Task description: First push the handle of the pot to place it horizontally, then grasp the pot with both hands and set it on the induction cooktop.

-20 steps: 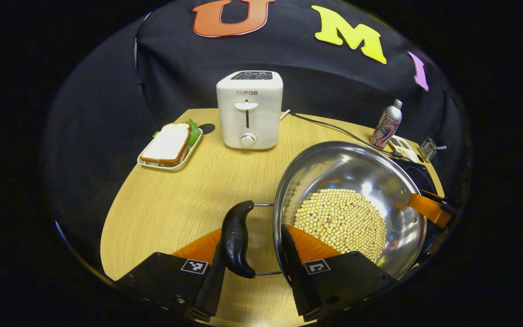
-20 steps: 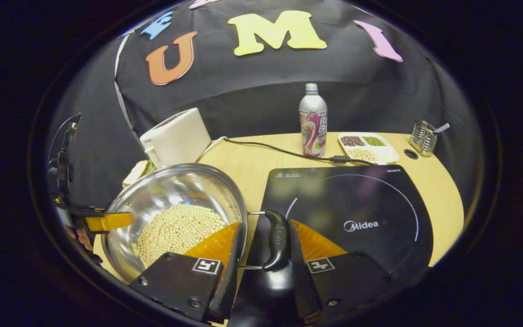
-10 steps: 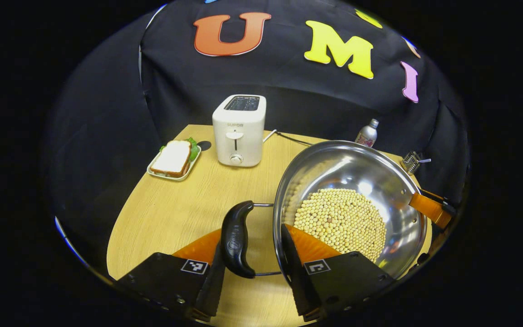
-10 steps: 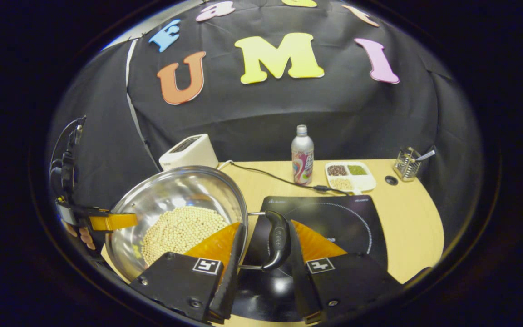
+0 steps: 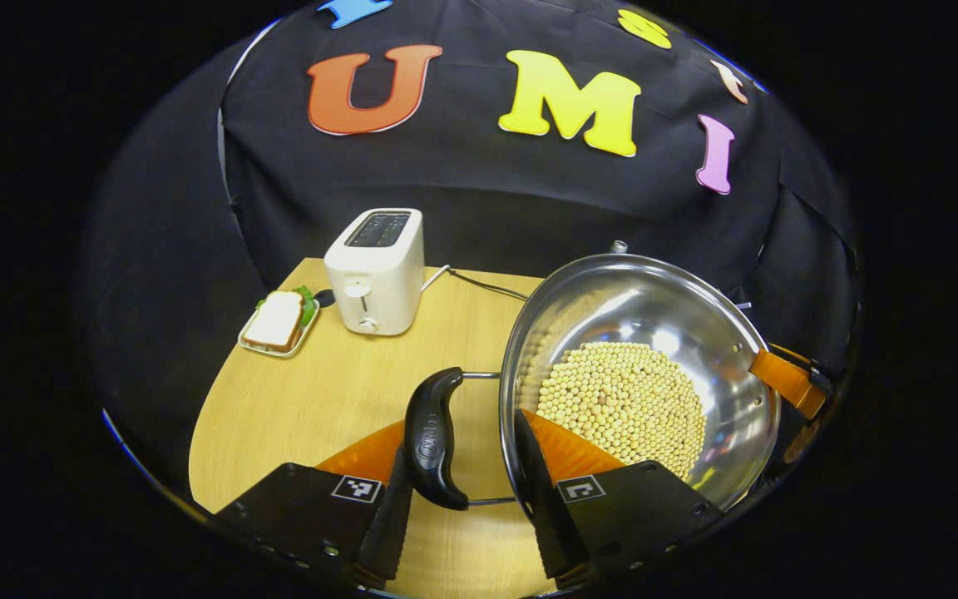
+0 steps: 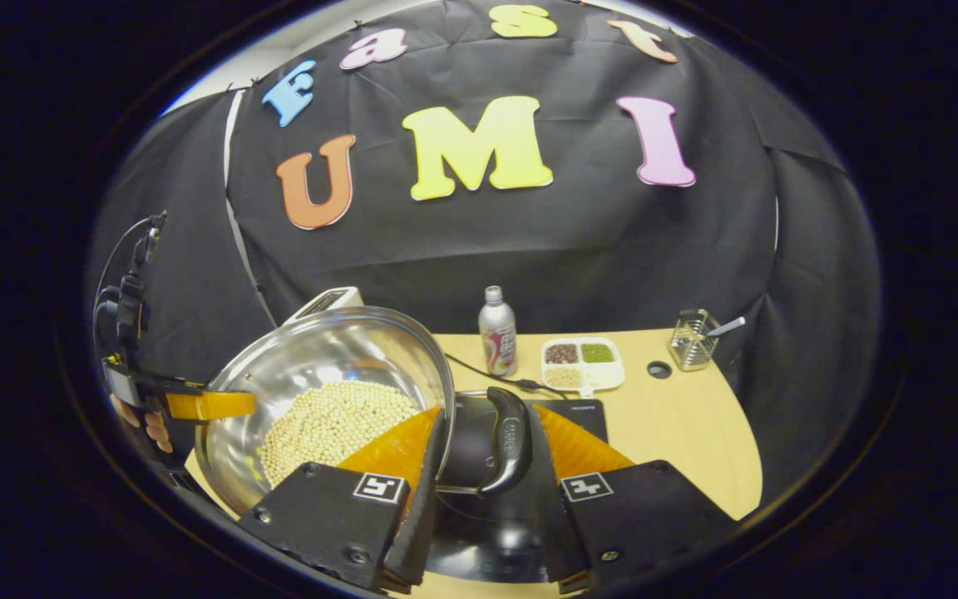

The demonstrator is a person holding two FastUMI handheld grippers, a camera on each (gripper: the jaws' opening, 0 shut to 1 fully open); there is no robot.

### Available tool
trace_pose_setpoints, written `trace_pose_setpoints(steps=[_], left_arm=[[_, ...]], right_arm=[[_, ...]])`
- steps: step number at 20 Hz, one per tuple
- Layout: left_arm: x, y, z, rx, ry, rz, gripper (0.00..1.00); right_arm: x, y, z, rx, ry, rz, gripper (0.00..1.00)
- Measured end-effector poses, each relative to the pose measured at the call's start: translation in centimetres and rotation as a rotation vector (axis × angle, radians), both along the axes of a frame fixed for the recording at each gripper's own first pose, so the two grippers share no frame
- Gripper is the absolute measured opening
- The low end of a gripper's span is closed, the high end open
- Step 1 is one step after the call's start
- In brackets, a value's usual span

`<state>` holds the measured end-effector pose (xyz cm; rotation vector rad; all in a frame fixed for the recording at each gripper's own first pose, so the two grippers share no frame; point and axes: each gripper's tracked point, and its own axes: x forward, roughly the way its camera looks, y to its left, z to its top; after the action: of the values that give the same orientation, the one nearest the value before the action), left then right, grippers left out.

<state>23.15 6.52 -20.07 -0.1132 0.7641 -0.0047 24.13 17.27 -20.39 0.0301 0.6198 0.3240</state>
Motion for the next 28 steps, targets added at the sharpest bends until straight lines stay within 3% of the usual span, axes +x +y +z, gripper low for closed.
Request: trace_pose_setpoints(steps=[13, 14, 15, 18, 19, 26, 28], left_arm=[[3.8, -9.8, -1.7, 0.003, 0.003, -0.075, 0.61], [4.3, -10.2, -2.3, 0.005, 0.008, -0.078, 0.66], [4.6, -10.7, -2.8, 0.006, 0.013, -0.080, 0.61], [5.9, -11.4, -4.5, 0.006, 0.029, -0.083, 0.62], [6.1, -11.5, -5.4, 0.006, 0.037, -0.085, 0.71], [7.8, -11.6, -9.5, -0.001, 0.066, -0.075, 0.72], [8.1, -11.6, -10.7, 0.000, 0.067, -0.074, 0.52]], right_arm=[[3.4, -10.1, -1.6, -0.020, 0.000, -0.067, 0.53], [3.6, -10.6, -2.2, -0.020, 0.004, -0.071, 0.52], [3.9, -11.0, -2.8, -0.018, 0.010, -0.074, 0.53], [4.9, -11.7, -4.8, -0.014, 0.037, -0.087, 0.55], [5.4, -11.8, -5.4, -0.011, 0.042, -0.092, 0.52], [6.9, -11.9, -10.1, -0.003, 0.072, -0.098, 0.53], [7.1, -12.1, -11.3, -0.011, 0.073, -0.099, 0.52]])
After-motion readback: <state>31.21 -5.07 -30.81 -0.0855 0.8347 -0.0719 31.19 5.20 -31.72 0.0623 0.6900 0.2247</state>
